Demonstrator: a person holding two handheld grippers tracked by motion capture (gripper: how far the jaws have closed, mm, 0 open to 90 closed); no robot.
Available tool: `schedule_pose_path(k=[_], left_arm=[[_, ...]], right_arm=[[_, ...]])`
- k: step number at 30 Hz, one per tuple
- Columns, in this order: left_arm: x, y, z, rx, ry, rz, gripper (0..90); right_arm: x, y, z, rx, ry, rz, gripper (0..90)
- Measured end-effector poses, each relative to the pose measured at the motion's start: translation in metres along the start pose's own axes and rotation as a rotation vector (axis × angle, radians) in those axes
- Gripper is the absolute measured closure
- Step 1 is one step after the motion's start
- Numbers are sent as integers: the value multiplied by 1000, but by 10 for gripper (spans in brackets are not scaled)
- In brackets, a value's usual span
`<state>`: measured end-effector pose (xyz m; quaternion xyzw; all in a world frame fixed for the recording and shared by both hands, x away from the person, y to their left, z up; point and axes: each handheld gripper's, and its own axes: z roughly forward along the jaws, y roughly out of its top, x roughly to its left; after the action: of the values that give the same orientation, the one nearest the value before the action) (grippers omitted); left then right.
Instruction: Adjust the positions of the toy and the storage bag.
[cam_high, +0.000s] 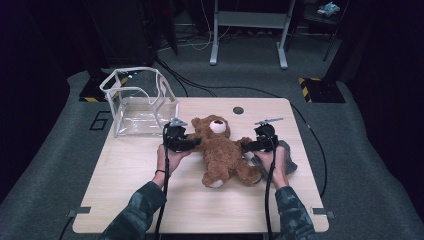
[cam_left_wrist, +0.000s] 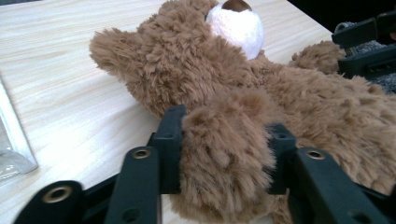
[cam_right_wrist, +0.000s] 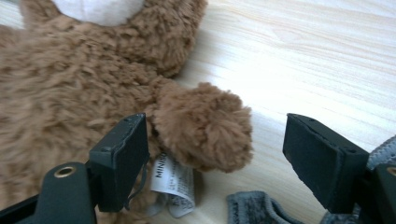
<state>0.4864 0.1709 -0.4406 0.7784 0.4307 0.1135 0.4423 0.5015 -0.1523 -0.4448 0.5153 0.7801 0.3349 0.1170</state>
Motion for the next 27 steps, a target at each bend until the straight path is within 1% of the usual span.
schedule_pose_path(k=[1,2,3,4,6,9,11,12,13,14,16,18,19,20,21,22,23,24,25,27], left_arm=[[1,0,0,-1,-3,4,640],[1,-1,0,2,0,3,653],[1,-1,0,4,2,6,667],[1,-2,0,3,4,7,680],[3,-4,-1,15,7,12,695],[5,-7,-1,19,16,5,710],[7,-9,-1,26,20,0,720],[9,-10,-1,23,20,-1,721],[10,-11,0,19,20,-16,723],[11,-13,0,19,22,-16,724],[11,-15,-1,15,16,-41,723],[12,-16,-2,16,12,-44,714],[12,-16,-3,14,12,-42,704],[11,-16,-4,12,14,-45,685],[10,-16,-5,13,18,-51,643],[9,-16,-5,14,19,-41,617],[9,-17,-5,18,20,-23,600],[8,-17,-4,21,20,-20,594],[9,-18,-3,28,17,-15,597],[9,-20,-3,23,16,-18,636]], right_arm=[[-2,0,1,1,-1,-5,222],[-2,-1,2,9,7,4,223],[-3,-1,3,8,-2,4,223],[-3,-1,4,15,-1,3,223],[-3,-1,5,12,-2,5,225],[-2,1,9,22,-1,6,229],[-1,1,11,21,7,-3,242],[0,2,12,31,13,-10,249],[2,2,14,30,11,-8,267],[4,2,14,33,18,-17,298],[6,2,14,21,19,-39,372],[8,3,14,18,30,-55,459],[9,3,14,13,22,-56,492],[9,3,14,10,31,-63,535],[10,2,14,10,24,-69,564],[10,2,14,5,28,-64,576],[10,1,14,-7,29,-68,585],[9,0,12,-6,29,-79,616],[9,0,12,-18,32,-83,630],[9,0,11,-17,35,-92,667]])
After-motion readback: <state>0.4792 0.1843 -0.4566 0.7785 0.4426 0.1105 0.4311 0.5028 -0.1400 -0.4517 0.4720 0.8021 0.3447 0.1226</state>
